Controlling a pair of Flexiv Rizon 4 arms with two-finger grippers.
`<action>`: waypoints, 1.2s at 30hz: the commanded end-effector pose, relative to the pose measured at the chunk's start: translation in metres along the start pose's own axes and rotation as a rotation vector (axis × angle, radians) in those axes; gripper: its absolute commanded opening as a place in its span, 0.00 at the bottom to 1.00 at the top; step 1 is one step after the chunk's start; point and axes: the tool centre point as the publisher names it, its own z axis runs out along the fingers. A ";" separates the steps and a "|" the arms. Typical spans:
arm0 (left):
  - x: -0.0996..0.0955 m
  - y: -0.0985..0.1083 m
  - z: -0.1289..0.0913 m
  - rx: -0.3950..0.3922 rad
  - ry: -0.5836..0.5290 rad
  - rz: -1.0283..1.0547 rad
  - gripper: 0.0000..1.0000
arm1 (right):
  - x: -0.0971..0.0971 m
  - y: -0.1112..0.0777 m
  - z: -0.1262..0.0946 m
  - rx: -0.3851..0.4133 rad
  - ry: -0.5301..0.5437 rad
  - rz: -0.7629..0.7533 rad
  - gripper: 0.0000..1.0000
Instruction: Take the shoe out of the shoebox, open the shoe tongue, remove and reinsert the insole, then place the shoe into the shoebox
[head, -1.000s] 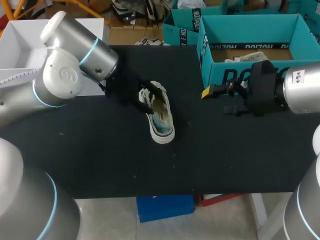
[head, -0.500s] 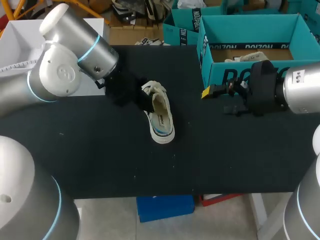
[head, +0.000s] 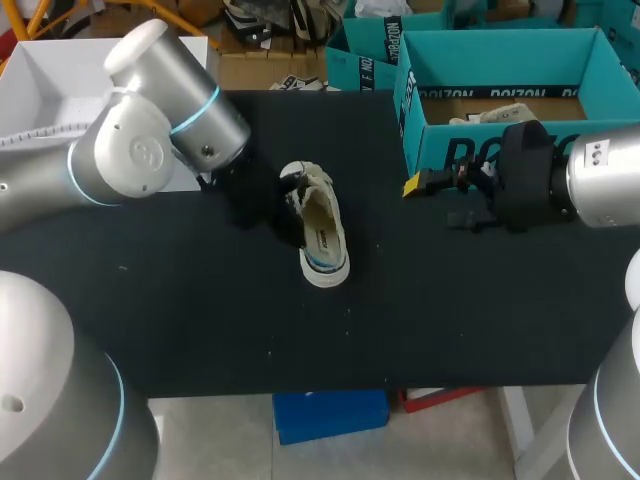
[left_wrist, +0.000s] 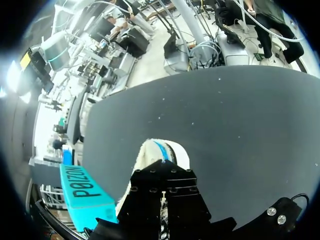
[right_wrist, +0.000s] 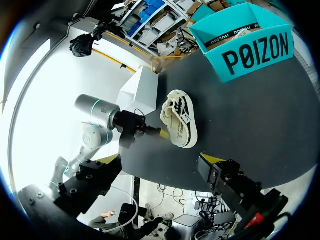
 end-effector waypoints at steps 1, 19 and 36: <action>0.005 -0.003 0.004 -0.001 0.002 -0.003 0.00 | 0.000 0.000 0.000 -0.001 -0.002 0.000 1.00; 0.000 0.009 0.028 0.033 0.061 -0.019 0.00 | 0.000 0.000 0.000 -0.001 -0.002 0.000 1.00; -0.015 -0.002 -0.004 0.036 0.116 0.018 0.00 | 0.000 0.000 0.000 -0.001 -0.002 0.000 1.00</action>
